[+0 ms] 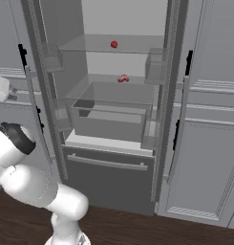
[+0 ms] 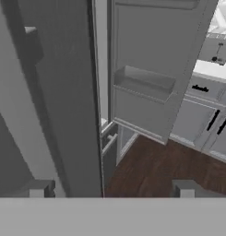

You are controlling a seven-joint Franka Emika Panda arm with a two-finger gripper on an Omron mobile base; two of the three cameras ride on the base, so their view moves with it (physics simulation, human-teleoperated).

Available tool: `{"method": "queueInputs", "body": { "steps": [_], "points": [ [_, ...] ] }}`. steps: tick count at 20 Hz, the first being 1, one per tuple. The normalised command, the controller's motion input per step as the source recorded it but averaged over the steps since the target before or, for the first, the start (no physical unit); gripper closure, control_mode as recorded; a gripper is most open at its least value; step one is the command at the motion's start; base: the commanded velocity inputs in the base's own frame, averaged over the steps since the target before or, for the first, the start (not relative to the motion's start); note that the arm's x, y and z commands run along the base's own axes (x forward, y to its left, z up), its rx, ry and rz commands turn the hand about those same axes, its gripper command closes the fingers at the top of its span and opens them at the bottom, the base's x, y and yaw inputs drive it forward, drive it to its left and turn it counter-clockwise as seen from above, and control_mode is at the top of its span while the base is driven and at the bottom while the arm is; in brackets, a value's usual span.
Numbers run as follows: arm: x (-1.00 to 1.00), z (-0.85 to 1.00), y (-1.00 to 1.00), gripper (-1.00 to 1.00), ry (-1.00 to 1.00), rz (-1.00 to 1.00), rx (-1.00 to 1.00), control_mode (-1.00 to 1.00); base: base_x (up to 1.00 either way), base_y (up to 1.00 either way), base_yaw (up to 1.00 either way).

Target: Take the strawberry from the fridge and place it on top of the pancake, located on the dining counter.

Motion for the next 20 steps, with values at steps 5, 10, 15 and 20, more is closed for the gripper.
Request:
{"method": "queueInputs", "body": {
  "steps": [5, 10, 15, 20],
  "points": [
    [-0.74, 0.01, -1.00, -1.00, 0.00, 0.07, 0.54, -1.00, 0.00, 0.00, 0.00],
    [-0.79, 0.03, -0.90, -1.00, 0.00, 0.20, 0.58, -1.00, 0.00, 0.00, 0.00],
    [-0.48, 0.00, -0.84, -1.00, 0.01, 0.20, 0.52, -1.00, 0.00, 0.00, 0.00],
    [0.51, -0.04, -0.76, -1.00, 0.33, 0.09, 0.54, -1.00, 0.00, 0.00, 0.00]
  ]
}}
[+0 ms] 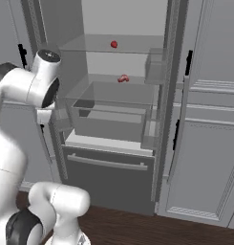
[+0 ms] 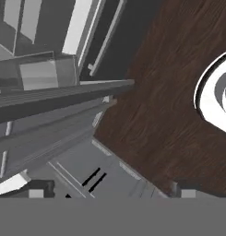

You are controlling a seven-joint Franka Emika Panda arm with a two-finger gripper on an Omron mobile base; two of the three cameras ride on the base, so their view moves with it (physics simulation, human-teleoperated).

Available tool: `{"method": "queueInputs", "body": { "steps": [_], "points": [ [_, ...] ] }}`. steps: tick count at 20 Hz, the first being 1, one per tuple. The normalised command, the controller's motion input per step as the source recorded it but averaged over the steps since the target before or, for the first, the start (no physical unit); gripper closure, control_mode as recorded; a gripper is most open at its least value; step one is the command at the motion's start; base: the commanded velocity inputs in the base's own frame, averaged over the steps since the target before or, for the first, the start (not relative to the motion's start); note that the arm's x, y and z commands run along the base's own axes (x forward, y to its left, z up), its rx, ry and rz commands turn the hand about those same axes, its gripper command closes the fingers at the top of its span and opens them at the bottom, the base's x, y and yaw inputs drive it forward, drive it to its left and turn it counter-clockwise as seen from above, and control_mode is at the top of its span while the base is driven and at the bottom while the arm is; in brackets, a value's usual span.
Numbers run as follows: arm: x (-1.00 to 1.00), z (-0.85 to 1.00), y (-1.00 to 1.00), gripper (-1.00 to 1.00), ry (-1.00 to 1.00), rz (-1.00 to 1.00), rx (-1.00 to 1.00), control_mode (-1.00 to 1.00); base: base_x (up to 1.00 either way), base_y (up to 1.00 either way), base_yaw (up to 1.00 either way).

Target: Take the strawberry from the fridge and place it on top of the pancake, located on the dining counter.

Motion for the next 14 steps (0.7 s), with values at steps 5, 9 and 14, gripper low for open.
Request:
{"method": "queueInputs", "body": {
  "steps": [5, 9, 14],
  "points": [
    [1.00, -0.02, -0.01, -1.00, 0.36, 0.07, 0.60, -1.00, 0.00, 0.00, 0.00],
    [0.92, -0.01, 0.03, -1.00, 0.42, 0.00, 0.62, -1.00, 0.00, 0.00, 0.00],
    [0.80, -0.35, 0.19, -1.00, 0.26, 0.00, 0.37, -1.00, 0.00, 0.00, 0.00]
  ]
}}
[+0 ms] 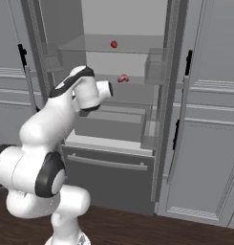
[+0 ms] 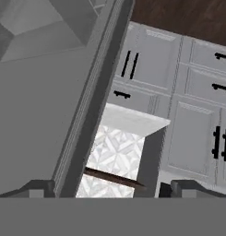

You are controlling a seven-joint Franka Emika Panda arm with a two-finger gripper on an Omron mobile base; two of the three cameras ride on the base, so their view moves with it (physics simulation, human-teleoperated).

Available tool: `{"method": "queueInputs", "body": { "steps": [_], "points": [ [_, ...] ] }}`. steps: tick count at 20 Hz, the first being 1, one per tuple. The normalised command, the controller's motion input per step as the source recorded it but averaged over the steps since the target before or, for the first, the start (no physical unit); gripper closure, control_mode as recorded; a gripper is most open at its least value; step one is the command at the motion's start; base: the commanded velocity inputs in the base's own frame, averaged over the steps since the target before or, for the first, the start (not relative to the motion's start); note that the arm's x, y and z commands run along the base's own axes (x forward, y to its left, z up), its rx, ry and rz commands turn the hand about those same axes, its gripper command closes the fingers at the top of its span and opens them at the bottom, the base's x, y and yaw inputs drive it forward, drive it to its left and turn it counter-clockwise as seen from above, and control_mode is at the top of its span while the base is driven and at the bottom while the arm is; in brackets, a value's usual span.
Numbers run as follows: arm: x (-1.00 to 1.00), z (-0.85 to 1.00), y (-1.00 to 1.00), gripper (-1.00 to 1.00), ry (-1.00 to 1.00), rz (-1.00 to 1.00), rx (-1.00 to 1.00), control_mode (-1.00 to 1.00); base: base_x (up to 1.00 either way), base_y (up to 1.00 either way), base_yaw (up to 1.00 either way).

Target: Take the strawberry from the fridge and place it on top of the pancake, located on the dining counter.

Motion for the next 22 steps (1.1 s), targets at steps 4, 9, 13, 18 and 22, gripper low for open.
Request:
{"method": "queueInputs", "body": {
  "steps": [4, 9, 13, 18, 22],
  "points": [
    [0.81, -0.53, 0.57, -1.00, 0.12, 0.00, 0.27, -1.00, 0.00, 0.00, 0.00],
    [0.80, -0.11, 0.22, -1.00, 0.01, -0.01, 0.14, -1.00, 0.00, 0.00, 0.00],
    [0.26, -0.04, 0.46, -1.00, 0.06, 0.00, 0.03, -1.00, 0.00, 0.00, 0.00],
    [-0.06, -0.15, 0.98, -1.00, 0.11, 0.00, 0.00, -1.00, 0.00, 0.00, 0.00],
    [-0.17, -0.09, 1.00, -1.00, 0.05, 0.00, 0.00, -1.00, 0.00, 0.00, 0.00]
  ]
}}
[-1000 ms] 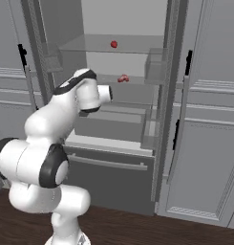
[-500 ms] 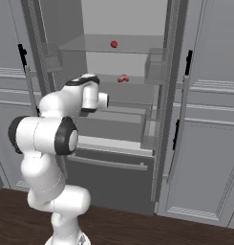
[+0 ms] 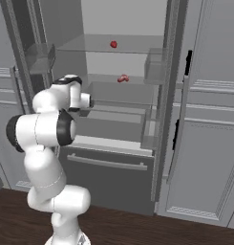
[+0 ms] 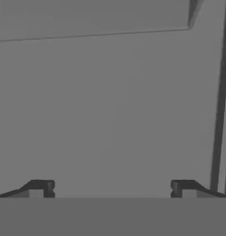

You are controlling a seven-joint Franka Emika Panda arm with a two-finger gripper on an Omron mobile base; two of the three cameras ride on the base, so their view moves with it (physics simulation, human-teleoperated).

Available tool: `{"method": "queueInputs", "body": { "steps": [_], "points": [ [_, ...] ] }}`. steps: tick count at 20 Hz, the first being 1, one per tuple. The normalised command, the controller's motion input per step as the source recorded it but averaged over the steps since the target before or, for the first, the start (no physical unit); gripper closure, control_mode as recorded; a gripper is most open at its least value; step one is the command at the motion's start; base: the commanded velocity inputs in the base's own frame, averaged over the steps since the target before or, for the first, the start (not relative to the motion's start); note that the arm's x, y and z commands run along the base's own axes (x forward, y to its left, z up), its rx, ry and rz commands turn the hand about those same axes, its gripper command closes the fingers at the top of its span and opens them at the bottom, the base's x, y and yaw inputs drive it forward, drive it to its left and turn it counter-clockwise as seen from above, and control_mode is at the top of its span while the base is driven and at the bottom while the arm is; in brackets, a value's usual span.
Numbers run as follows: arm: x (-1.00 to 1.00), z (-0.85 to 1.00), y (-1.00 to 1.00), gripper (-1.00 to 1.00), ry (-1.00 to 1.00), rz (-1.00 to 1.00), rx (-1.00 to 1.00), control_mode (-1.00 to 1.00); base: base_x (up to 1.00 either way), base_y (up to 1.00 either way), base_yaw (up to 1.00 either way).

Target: Take the strawberry from the fridge and place it on top of the pancake, located on the dining counter.

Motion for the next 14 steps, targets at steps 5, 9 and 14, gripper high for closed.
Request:
{"method": "queueInputs", "body": {
  "steps": [5, 9, 14],
  "points": [
    [-0.07, -0.01, 0.96, -1.00, 0.00, -0.05, 0.00, -1.00, 0.00, 0.00, 0.00],
    [0.00, 0.00, 0.75, -1.00, 0.00, -0.12, 0.00, -1.00, 0.00, 0.00, 0.00],
    [0.00, 0.00, 0.36, -1.00, 0.00, -0.02, -0.01, -1.00, 0.00, 0.00, 0.00]
  ]
}}
